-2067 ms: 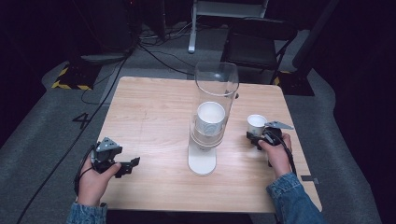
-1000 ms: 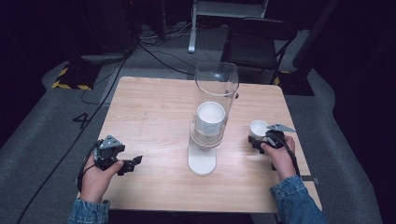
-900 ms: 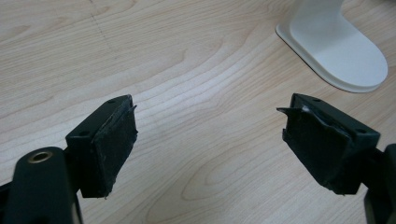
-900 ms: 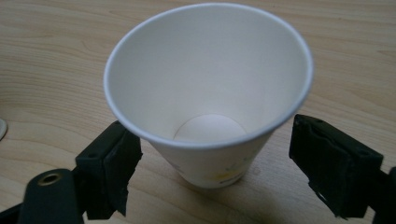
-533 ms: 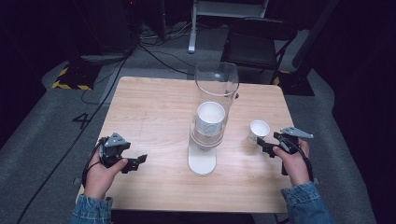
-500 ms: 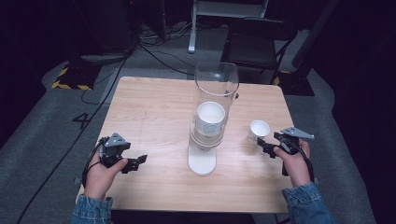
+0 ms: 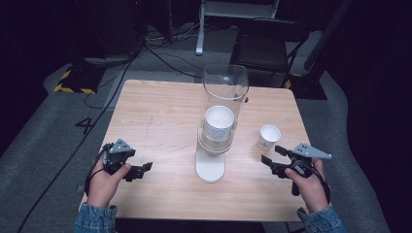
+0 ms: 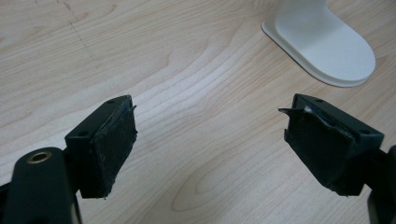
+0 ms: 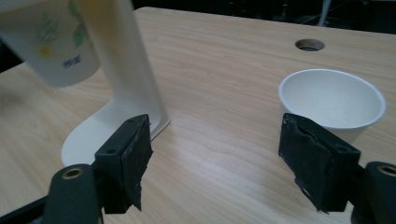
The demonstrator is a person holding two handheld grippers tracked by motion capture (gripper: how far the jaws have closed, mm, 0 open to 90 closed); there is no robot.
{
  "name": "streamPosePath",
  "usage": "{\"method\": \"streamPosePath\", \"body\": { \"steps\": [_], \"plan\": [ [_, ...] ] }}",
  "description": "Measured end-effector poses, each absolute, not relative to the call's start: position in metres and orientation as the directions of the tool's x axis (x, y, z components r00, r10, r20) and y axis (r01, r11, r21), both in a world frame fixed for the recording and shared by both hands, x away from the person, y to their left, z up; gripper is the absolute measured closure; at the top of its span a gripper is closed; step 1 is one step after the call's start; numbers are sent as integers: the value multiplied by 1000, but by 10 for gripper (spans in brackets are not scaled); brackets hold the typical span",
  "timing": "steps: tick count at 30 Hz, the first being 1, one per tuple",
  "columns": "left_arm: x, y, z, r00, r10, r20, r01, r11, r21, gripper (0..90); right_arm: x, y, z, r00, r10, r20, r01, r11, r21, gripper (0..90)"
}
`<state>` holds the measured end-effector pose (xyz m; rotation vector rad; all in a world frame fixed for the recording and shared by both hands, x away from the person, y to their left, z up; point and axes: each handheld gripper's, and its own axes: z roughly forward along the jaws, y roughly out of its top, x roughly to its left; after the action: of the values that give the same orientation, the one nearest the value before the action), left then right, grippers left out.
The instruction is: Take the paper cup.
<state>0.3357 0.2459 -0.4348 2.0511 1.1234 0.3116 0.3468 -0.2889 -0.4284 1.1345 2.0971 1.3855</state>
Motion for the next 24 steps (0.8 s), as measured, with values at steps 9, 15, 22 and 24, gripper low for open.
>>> {"method": "streamPosePath", "body": {
  "steps": [9,15,22,24],
  "plan": [
    [335,247,-436,577,805,-136,620,-324,714,165,317,-273,-443,-704,708,55,347,276,896,345],
    [335,246,-437,583,801,-136,622,-332,709,167,316,-262,-456,-736,674,65,428,389,816,240],
    [334,245,-439,582,801,-139,627,-333,704,167,320,-257,-466,-720,693,38,415,386,824,190],
    [334,245,-439,582,801,-137,627,-335,703,166,322,-258,-469,-719,694,36,419,391,819,184]
  ]
}}
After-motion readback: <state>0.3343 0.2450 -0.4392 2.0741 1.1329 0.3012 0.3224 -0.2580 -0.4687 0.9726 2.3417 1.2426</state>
